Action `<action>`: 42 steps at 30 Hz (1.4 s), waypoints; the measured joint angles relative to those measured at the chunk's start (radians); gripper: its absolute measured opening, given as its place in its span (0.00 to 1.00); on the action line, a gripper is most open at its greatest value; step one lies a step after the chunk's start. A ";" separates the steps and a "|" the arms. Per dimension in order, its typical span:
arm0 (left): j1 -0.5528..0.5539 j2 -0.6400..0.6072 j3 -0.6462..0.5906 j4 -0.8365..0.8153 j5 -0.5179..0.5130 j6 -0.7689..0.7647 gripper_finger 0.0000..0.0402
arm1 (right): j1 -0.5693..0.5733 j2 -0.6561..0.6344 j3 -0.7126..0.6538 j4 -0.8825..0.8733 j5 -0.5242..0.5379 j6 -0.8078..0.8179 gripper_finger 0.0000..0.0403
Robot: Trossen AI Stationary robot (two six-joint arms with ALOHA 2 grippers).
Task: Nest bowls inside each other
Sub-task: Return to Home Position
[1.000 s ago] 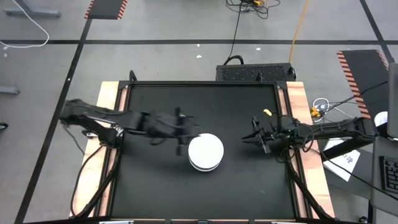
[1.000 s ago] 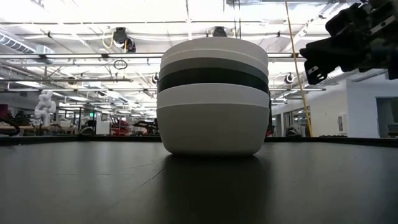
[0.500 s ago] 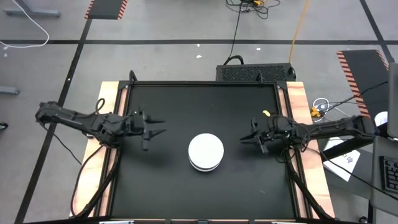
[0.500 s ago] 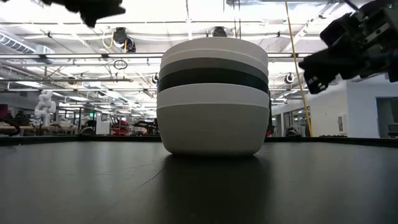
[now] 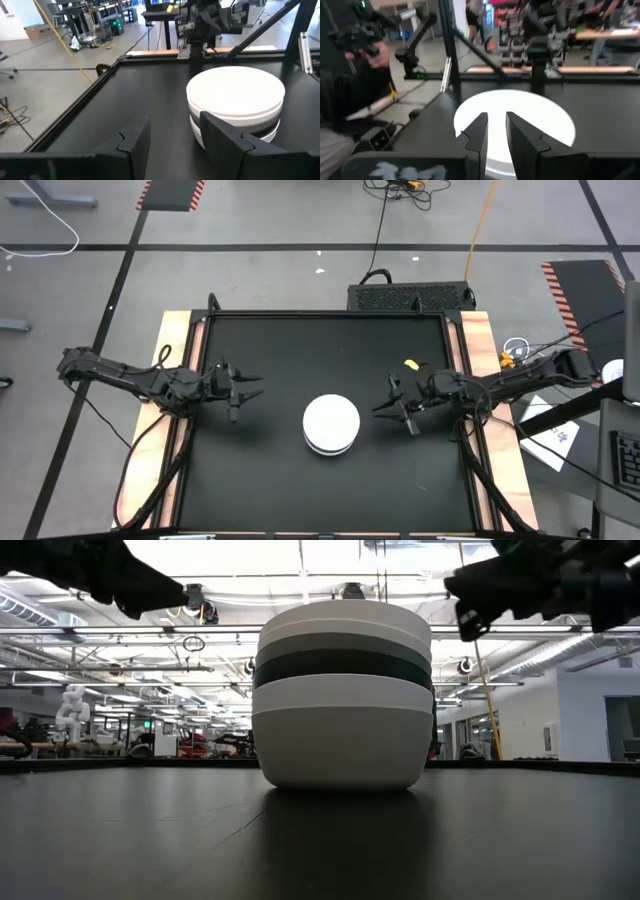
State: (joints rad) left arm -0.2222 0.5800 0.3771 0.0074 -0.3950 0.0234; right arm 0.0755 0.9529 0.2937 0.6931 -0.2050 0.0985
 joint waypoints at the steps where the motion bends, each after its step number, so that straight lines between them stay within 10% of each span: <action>1: 0.000 0.000 -0.003 0.006 0.001 0.000 0.43 | 0.012 0.030 0.018 -0.005 0.007 -0.006 0.15; 13: 0.000 -0.001 -0.016 0.008 0.014 0.020 0.43 | 0.090 0.345 0.129 0.106 0.107 -0.017 0.15; 42: 0.000 -0.014 -0.016 0.002 0.057 0.029 0.43 | 0.117 0.429 0.129 0.143 0.180 0.015 0.15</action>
State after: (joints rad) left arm -0.2222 0.5659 0.3607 0.0093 -0.3378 0.0528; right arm 0.1921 1.3819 0.4229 0.8365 -0.0246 0.1136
